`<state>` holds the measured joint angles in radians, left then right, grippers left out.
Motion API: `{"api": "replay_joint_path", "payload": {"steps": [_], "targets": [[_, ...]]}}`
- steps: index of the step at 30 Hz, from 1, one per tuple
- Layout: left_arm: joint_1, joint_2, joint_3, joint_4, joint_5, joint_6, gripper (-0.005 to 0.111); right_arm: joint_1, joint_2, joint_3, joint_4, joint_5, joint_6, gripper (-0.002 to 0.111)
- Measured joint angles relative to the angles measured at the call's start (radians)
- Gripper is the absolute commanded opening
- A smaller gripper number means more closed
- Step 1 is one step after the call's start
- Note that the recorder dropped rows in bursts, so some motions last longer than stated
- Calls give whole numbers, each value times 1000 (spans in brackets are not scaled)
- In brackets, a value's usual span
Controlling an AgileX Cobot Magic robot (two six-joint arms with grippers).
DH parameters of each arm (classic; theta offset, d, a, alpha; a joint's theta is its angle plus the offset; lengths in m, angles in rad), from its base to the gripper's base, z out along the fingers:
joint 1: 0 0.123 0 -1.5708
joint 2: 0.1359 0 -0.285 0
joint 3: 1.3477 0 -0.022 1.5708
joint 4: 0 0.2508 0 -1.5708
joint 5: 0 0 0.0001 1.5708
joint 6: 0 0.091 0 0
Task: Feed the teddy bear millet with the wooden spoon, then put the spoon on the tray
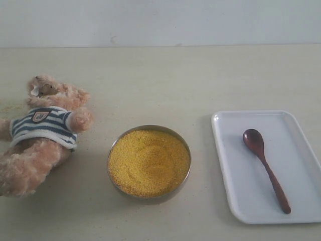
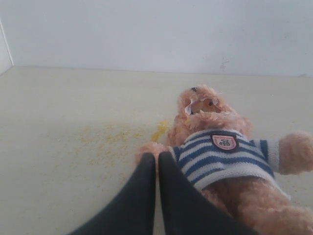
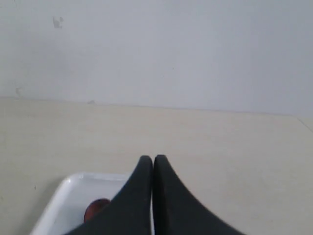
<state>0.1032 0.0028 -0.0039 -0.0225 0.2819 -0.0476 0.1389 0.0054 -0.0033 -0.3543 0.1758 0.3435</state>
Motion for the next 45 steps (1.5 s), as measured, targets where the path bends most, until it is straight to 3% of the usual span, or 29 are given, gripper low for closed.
{"api": "replay_joint_path", "payload": {"steps": [5,10,24,45], "targets": [[0,0,0,0,0,0,4,0,0,4,360,144,-398,0],[0,0,0,0,0,0,4,0,0,4,481,183,-509,0],[0,0,0,0,0,0,4,0,0,4,461,191,-344,0],[0,0,0,0,0,0,4,0,0,4,459,193,-344,0]]}}
